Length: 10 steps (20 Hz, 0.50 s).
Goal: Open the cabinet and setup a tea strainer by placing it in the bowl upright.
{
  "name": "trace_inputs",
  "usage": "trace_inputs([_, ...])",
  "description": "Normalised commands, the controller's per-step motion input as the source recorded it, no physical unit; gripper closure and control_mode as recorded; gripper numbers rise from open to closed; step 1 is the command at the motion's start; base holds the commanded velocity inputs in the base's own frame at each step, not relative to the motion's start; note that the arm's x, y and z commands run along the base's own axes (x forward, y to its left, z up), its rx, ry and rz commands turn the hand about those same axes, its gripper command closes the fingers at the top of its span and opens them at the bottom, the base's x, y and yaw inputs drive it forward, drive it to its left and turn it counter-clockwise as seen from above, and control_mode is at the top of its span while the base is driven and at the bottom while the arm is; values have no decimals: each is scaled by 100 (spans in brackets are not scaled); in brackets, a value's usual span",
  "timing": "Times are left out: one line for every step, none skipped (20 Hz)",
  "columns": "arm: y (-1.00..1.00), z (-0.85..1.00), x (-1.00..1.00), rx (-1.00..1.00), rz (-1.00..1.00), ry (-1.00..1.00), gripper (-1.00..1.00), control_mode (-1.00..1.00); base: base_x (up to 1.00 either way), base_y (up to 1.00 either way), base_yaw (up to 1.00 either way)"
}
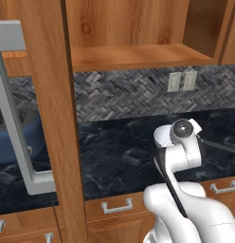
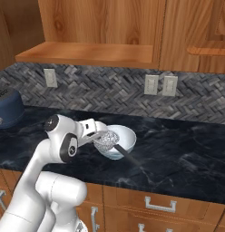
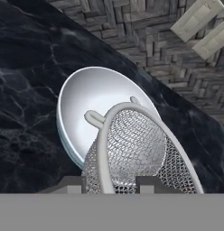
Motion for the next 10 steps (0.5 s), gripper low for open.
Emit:
trace_inputs([0, 0, 11, 0, 0, 0, 100, -100, 0, 0, 0])
trace_inputs([0, 0, 12, 0, 0, 0, 100, -100, 0, 0, 0])
trace_inputs([0, 0, 10, 0, 0, 0, 100, -100, 0, 0, 0])
trace_inputs([0, 0, 14, 0, 0, -1, 100, -100, 0, 0, 0])
trace_inputs([0, 0, 19, 0, 0, -3, 100, -100, 0, 0, 0])
trace_inputs([0, 0, 15, 0, 0, -9, 100, -100, 0, 0, 0])
trace_inputs([0, -13, 20, -1, 0, -9, 100, -100, 0, 0, 0])
trace_inputs([-1, -28, 23, -6, 0, -9, 100, -100, 0, 0, 0])
trace_inputs([0, -29, 24, -7, 0, -8, 100, -100, 0, 0, 0])
trace_inputs([-1, -30, 29, -8, 0, -8, 100, -100, 0, 0, 0])
